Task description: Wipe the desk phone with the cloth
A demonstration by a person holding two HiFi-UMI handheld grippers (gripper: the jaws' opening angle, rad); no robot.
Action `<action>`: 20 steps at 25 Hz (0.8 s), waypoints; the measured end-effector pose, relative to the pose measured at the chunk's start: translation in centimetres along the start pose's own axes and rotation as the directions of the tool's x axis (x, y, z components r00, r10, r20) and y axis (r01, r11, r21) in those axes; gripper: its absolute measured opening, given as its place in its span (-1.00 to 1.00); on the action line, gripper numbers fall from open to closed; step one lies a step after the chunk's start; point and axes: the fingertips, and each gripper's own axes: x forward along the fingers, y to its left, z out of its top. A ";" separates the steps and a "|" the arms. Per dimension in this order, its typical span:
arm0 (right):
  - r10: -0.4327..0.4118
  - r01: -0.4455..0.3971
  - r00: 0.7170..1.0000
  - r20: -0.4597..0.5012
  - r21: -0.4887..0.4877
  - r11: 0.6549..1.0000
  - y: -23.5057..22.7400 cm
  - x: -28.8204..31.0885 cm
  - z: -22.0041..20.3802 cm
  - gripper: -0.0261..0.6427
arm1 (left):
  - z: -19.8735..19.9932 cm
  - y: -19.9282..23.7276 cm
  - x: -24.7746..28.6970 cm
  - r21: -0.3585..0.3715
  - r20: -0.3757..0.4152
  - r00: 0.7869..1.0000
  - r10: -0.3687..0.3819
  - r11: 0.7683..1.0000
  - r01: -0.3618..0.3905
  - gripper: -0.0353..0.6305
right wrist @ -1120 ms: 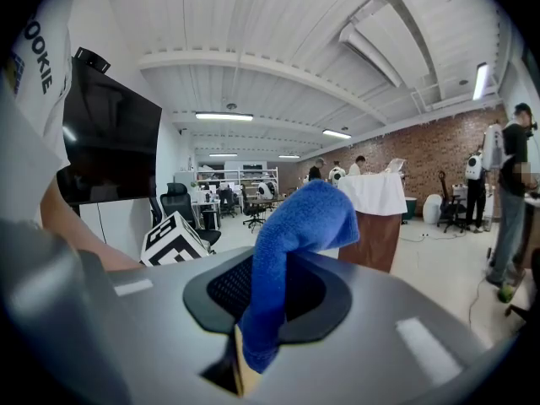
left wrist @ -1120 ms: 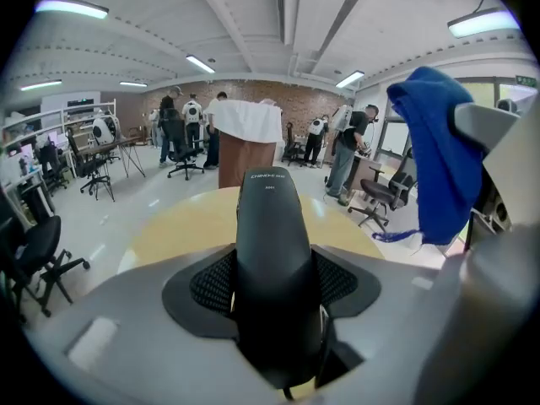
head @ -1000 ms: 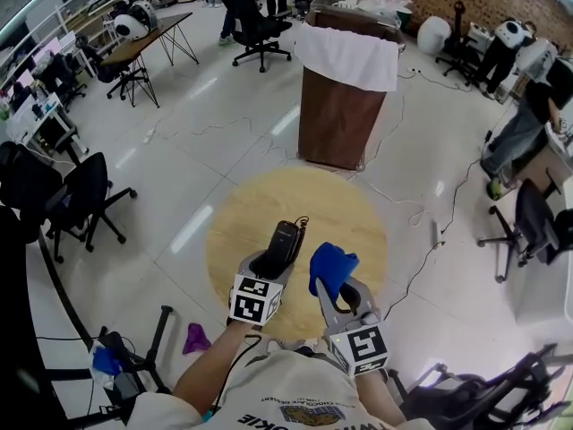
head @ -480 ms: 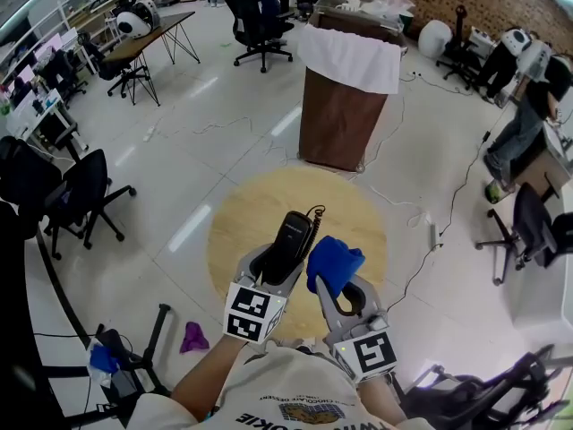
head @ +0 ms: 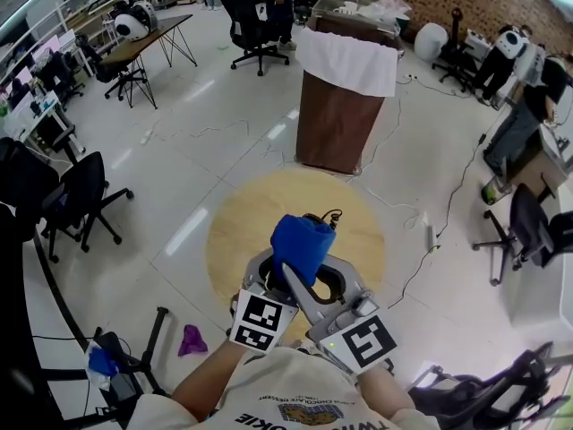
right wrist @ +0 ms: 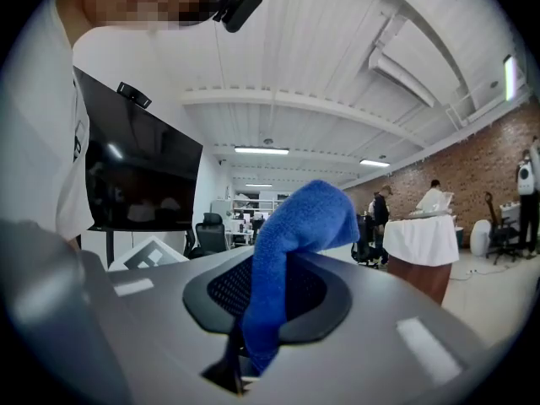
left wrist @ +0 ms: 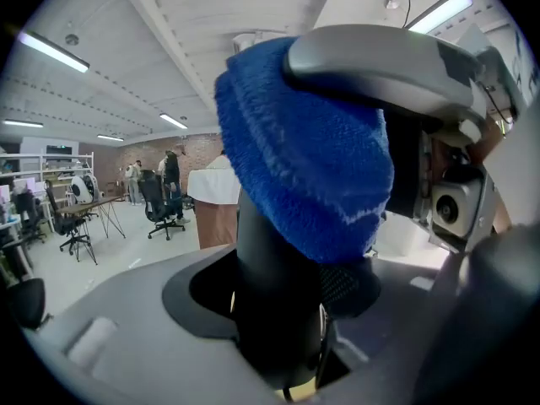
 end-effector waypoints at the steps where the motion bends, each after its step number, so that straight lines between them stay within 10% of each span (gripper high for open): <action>1: 0.016 -0.016 1.000 -0.012 0.007 1.000 0.5 0.4 -0.2 -0.74 | 0.1 0.1 -0.1 0.004 0.003 1.000 0.003 1.000 -0.003 -0.13; 20: -0.027 0.028 1.000 0.010 -0.029 0.999 -1.3 0.7 0.7 -0.74 | 1.0 0.1 -2.0 0.000 0.039 0.999 0.000 1.000 0.000 -0.13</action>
